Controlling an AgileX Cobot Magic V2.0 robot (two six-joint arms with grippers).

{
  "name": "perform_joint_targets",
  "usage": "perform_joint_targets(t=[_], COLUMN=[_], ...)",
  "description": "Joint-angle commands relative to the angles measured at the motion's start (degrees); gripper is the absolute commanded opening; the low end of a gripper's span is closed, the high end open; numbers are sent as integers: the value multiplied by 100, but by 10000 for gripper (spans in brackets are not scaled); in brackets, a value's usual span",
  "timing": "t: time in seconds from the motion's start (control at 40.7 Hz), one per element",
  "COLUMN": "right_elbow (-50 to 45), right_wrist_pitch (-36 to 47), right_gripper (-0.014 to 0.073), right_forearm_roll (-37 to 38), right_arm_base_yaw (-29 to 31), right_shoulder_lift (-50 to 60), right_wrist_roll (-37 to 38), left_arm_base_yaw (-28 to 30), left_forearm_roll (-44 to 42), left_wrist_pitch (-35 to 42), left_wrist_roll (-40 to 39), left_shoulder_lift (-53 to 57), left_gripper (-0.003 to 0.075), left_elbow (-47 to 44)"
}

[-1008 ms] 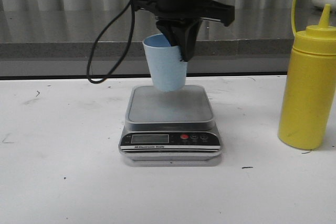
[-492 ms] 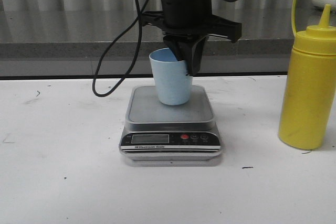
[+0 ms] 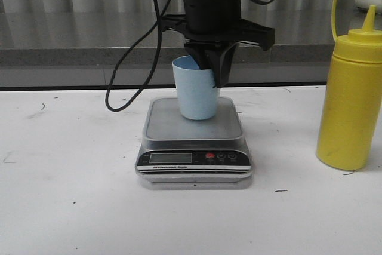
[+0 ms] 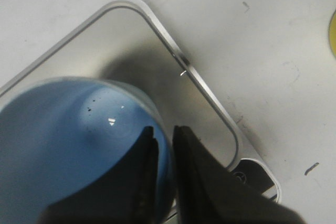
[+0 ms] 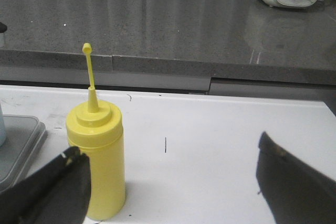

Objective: Pour seasoning into cup on scale with both arms

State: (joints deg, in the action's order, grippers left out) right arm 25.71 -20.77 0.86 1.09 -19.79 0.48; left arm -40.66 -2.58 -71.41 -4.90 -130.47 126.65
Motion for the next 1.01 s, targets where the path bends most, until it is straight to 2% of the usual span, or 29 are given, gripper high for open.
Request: perform_joint_targets(t=[0.0, 0.049, 0.147, 0.393, 0.713, 0.983], right_elbow=[196, 196, 196, 196, 196, 196], right_wrist_pitch=[459, 459, 459, 459, 459, 466], right_gripper=[652, 652, 652, 652, 652, 652], right_forearm_roll=[-3, -3, -3, -3, -3, -3], right_arm_base_yaw=[21, 21, 21, 21, 21, 21], right_shoulder_lift=[-80, -80, -80, -80, -80, -80], right_wrist_roll=[-7, -7, -7, -7, -7, -7], left_arm_base_yaw=[-8, -8, -8, -8, -8, 29], left_forearm_roll=[5, 5, 5, 5, 42, -114], left_wrist_pitch=[-112, -112, -112, -112, -112, -112], left_wrist_roll=[-13, -13, -13, -13, -13, -13], left_shoulder_lift=[371, 371, 371, 529, 1037, 1914], left_gripper=[288, 360, 441, 452, 430, 272], left_elbow=[198, 198, 198, 198, 186, -563])
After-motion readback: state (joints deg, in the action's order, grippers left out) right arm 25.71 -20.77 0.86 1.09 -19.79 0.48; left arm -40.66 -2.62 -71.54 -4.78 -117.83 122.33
